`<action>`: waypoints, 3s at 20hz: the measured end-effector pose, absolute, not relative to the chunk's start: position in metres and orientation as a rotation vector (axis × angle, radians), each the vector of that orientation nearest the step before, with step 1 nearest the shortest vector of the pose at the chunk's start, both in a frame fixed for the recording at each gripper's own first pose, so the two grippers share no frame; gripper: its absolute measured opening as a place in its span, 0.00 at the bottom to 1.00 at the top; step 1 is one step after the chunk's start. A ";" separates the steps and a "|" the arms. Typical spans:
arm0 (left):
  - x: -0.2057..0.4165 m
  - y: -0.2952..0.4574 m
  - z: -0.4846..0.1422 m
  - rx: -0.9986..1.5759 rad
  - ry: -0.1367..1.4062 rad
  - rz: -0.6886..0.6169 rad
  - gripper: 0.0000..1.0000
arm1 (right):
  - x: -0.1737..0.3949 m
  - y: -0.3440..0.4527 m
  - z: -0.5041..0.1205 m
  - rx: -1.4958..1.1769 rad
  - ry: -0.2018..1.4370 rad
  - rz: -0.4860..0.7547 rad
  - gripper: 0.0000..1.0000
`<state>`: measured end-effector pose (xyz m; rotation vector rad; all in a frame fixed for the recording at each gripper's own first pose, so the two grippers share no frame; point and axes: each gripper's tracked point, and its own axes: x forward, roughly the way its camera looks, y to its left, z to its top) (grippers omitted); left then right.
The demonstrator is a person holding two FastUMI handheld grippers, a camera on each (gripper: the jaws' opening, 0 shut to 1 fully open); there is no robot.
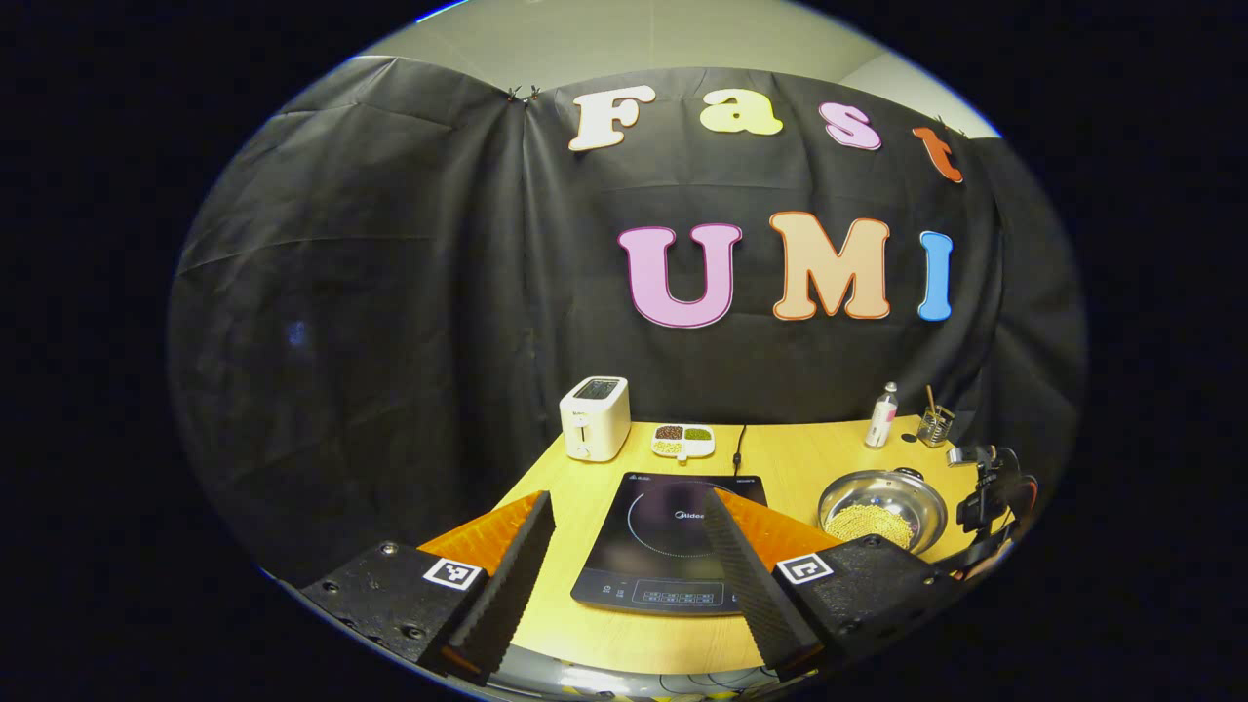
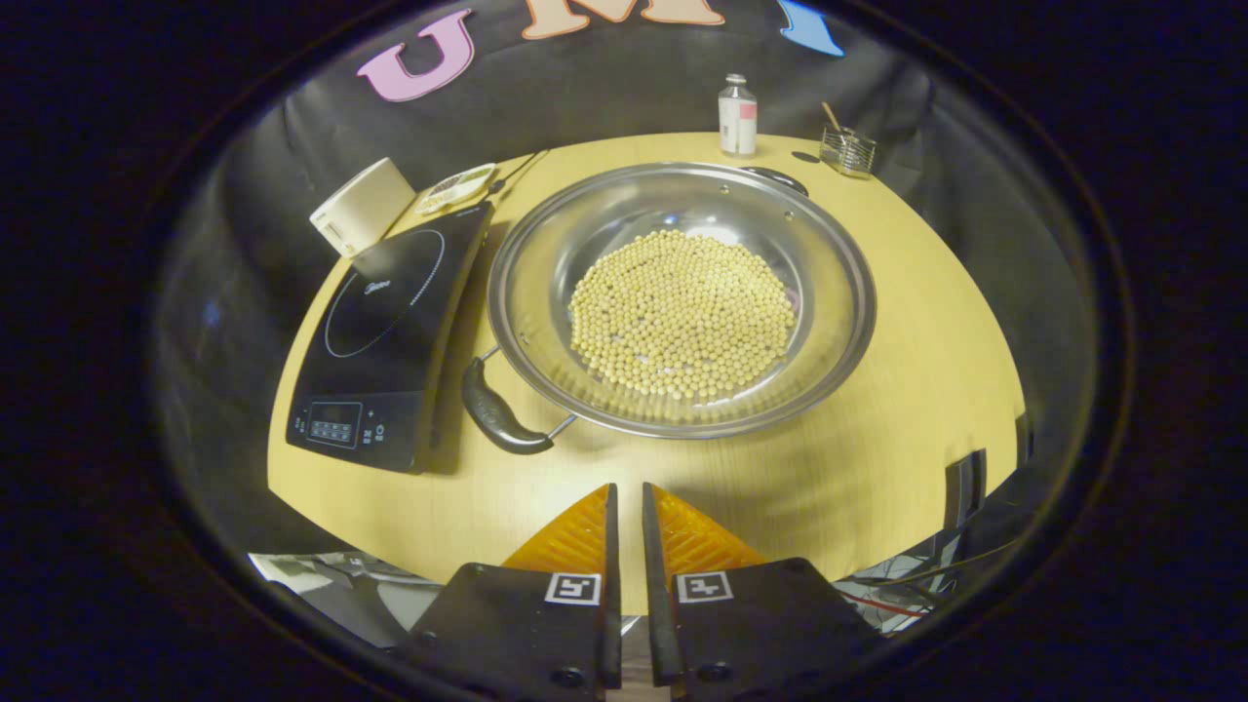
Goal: First push the handle of the pot to place it horizontally, then grasp the pot with both hands and set it on the induction cooktop.
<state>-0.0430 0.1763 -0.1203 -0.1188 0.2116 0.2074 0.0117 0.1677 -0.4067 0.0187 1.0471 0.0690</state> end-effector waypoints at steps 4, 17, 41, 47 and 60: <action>-0.047 0.181 -0.129 -0.126 0.232 0.210 0.95 | 0.029 0.178 -0.416 0.028 1.058 0.039 0.14; -0.058 0.203 -0.138 -0.145 0.248 0.255 0.95 | 0.061 0.231 -0.411 0.120 1.070 0.007 0.13; -0.059 0.212 -0.166 -0.221 0.306 0.276 0.92 | 0.124 0.288 -0.385 0.240 0.990 -0.056 0.13; -0.038 0.190 -0.164 -0.225 0.306 0.190 0.92 | 0.101 0.283 -0.348 0.292 0.969 0.084 0.22; 0.012 0.087 -0.186 -0.321 0.428 -0.104 0.95 | 0.077 0.160 -0.308 0.278 0.931 0.102 1.00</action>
